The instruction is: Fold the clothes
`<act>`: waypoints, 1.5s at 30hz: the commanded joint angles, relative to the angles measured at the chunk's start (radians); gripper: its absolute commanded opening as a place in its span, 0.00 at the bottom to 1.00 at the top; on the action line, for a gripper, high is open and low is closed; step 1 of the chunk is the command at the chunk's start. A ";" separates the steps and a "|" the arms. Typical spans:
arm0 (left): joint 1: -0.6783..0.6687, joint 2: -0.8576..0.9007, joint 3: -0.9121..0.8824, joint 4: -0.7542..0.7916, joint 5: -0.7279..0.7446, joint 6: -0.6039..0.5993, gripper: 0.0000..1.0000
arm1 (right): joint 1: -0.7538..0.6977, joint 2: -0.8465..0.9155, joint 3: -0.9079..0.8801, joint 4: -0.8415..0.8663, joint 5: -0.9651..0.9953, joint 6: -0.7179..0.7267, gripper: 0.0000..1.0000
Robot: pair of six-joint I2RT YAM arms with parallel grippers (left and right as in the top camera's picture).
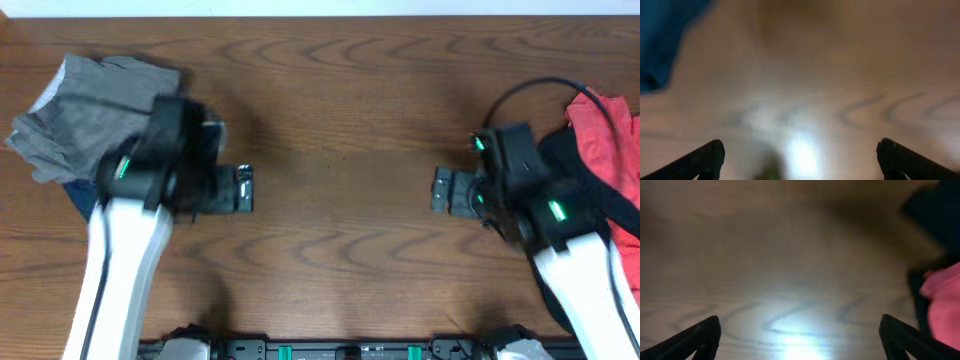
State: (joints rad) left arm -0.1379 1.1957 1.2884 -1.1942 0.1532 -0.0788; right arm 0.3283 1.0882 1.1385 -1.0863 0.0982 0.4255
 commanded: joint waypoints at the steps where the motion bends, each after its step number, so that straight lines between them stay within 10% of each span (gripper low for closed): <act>1: 0.003 -0.229 -0.097 0.072 -0.012 -0.013 0.98 | 0.070 -0.157 0.010 -0.004 0.193 0.053 0.99; 11: 0.003 -0.658 -0.352 0.239 -0.011 -0.012 0.98 | 0.101 -0.366 0.004 -0.077 0.242 0.052 0.99; 36: 0.003 -0.668 -0.355 0.227 -0.012 -0.012 0.98 | -0.024 -0.423 0.000 -0.171 0.212 0.048 0.99; 45: 0.003 -0.668 -0.355 0.227 -0.012 -0.012 0.98 | -0.246 -0.711 -0.281 0.224 0.044 -0.294 0.99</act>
State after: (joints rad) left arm -0.1383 0.5335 0.9306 -0.9676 0.1497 -0.0814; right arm 0.1234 0.4442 0.9585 -0.9245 0.2413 0.3099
